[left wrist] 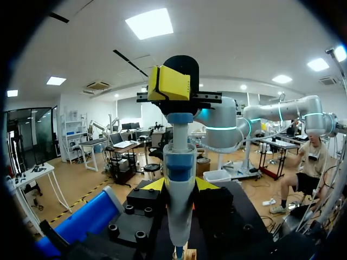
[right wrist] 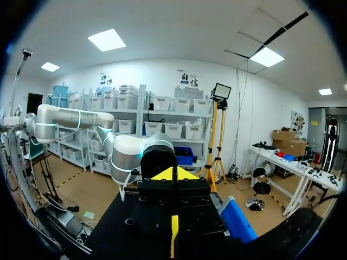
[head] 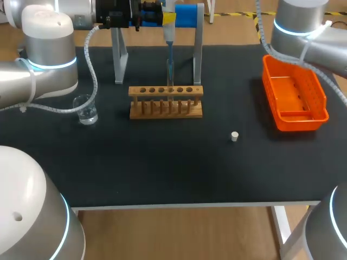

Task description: Invert the test tube, pick up the pipette, mount the tip to pipette, aspirate from beaker and dispense into the tube, eject the tip, return the pipette, and cap with the stopper.

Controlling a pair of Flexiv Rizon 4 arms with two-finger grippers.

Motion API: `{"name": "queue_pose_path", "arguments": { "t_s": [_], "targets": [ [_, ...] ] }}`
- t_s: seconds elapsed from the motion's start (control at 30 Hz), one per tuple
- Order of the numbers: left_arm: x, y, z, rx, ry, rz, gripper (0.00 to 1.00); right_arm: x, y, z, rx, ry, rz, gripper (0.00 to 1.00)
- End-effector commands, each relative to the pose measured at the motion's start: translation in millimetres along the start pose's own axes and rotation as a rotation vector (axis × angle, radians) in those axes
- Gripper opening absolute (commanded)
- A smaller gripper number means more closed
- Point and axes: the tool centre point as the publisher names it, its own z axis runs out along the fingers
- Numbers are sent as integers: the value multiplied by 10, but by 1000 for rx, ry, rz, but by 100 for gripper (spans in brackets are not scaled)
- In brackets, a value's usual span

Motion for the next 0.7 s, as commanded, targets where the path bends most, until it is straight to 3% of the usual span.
{"name": "queue_pose_path", "arguments": {
  "t_s": [0.03, 0.7],
  "targets": [
    [-5, 6, 7, 4, -1, 2, 0, -62, -44, 80, 3, 15, 18, 0],
    [-5, 6, 7, 4, -1, 2, 0, -36, -139, 200, 19, 42, 44, 0]
  ]
}}
